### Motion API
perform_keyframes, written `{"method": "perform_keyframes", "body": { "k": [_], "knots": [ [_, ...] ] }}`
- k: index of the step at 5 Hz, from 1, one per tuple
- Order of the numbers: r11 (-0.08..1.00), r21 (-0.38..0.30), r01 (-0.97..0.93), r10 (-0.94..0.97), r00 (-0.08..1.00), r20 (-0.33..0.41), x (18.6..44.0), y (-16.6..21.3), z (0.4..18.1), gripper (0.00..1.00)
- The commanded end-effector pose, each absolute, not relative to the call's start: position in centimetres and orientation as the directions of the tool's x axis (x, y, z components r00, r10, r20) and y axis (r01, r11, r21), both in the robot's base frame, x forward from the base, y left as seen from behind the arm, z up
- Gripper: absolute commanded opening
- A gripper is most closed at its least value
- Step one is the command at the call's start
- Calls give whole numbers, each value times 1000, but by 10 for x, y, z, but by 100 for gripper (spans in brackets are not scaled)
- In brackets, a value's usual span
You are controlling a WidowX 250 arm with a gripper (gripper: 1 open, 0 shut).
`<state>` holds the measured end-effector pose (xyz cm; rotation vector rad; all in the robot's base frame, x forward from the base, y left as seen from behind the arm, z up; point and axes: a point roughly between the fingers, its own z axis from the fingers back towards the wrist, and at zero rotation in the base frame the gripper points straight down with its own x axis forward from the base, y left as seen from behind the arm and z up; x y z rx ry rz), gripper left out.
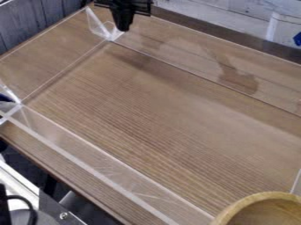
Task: Put the green block in the brown bowl
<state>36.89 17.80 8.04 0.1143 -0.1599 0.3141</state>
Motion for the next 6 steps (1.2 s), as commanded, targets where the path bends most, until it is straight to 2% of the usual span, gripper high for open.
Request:
{"method": "perform_keyframes", "body": {
  "k": [1, 2, 3, 4, 5, 6],
  "knots": [
    [936, 82, -343, 312, 913, 264, 371, 182, 101, 0],
    [945, 21, -328, 310, 912, 268, 366, 164, 123, 0],
    [961, -33, -276, 275, 929, 248, 351, 163, 153, 0],
    [979, -50, -197, 203, 956, 211, 331, 154, 154, 0],
    [989, -38, -145, 150, 969, 198, 317, 125, 162, 100],
    [994, -42, -99, 106, 977, 183, 305, 92, 172, 0]
  ]
}}
